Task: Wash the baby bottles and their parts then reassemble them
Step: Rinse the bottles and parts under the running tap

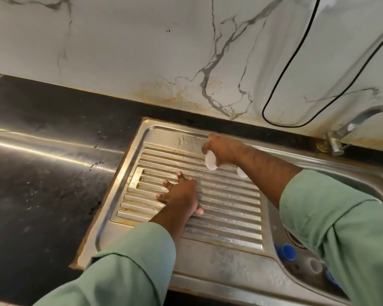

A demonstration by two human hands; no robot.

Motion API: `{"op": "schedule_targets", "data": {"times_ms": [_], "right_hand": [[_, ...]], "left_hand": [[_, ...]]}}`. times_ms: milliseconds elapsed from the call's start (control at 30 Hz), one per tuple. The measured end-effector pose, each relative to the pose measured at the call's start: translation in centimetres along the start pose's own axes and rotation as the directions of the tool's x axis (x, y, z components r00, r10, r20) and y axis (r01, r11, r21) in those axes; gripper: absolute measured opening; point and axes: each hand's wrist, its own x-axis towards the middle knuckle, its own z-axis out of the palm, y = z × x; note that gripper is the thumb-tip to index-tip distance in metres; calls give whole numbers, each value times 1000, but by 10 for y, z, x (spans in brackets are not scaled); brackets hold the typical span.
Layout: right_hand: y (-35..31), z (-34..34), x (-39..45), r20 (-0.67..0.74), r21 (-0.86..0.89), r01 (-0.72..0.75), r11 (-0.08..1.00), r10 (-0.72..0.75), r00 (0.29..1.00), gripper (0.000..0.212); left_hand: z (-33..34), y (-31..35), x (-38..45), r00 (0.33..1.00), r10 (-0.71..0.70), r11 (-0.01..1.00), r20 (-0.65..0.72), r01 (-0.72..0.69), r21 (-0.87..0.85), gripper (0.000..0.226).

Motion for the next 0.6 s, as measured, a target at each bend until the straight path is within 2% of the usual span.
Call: {"op": "schedule_targets", "data": {"times_ms": [100,233,333,400,500,600], "right_hand": [[-1,4,3,4,-10,-13,1000,13,1000,59],[-3,5,6,32,-6,-38,999,38,999,77],[-5,1,4,45,-69,-21,997,24,999,85],[-2,-3,0,6,-131,16,991,-16,1000,85],[6,-14,-16,-91,-93,24,995,-33,995,81],[22,-26,-52,-203,-90,39,995,-57,978,72]], "left_hand": [[-2,2,1,1000,7,1000,15,-7,3,104],[-3,2,0,1000,8,1000,6,-8,4,101],[-3,3,0,1000,-5,1000,13,5,4,95],[-2,5,1,1000,-8,1000,7,8,5,91],[-6,7,0,1000,-11,1000,-1,11,7,86],[-6,10,0,1000,-15,998,6,14,65,90]]}}
